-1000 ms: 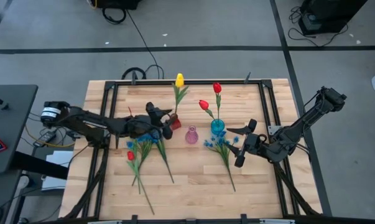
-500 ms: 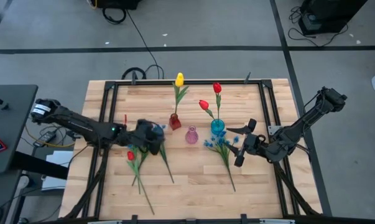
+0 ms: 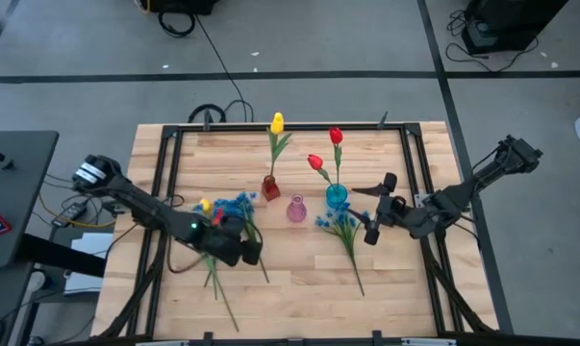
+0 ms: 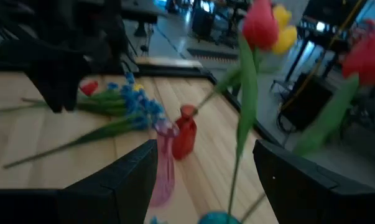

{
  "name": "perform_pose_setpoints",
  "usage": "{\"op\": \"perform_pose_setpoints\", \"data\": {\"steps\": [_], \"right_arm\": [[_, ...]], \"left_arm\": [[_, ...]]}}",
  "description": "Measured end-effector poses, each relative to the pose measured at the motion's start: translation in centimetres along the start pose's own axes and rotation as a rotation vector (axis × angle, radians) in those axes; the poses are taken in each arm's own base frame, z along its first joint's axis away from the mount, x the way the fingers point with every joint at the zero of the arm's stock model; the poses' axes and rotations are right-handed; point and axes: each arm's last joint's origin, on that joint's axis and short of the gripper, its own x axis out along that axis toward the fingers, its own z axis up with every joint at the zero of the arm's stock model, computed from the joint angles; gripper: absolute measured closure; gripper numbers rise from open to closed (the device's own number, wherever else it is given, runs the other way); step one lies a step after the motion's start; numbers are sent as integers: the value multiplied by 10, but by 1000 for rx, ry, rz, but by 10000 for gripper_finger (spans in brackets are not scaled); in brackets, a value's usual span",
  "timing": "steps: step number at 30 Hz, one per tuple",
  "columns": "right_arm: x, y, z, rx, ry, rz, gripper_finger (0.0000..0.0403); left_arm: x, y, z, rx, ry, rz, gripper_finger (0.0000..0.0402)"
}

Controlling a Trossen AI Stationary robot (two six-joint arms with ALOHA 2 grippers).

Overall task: Sort flowers into vase by color
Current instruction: Put the blue flowers into the pink transparent vase

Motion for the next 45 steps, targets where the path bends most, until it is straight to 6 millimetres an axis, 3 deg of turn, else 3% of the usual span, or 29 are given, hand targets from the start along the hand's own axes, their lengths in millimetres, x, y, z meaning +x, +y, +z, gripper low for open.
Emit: {"op": "perform_pose_setpoints", "data": {"steps": [3,9,16,21,25,34,38,41,45], "right_arm": [[2,-1,-10,-14,73,-14,126],[6,2,-21,-45,161,17,126],[7,5,-23,-54,192,91,126],[6,7,-24,-73,220,176,126],[6,8,-25,-73,231,215,126],[8,10,-44,-93,254,240,126],[8,10,-45,-95,258,243,126],[8,10,-45,-100,256,243,126],[8,8,-44,-100,248,243,126]], "left_arm": [[5,-13,-2,-3,-42,126,204],[31,-19,-2,0,-96,347,204],[66,-13,4,-135,-99,405,204],[76,-9,4,-144,-90,444,205],[76,-7,4,-135,-98,464,227],[75,-4,5,-123,-103,489,343],[74,-4,6,-100,-119,494,370],[65,-5,9,-51,-142,489,373],[34,-15,19,22,-213,472,367]]}}
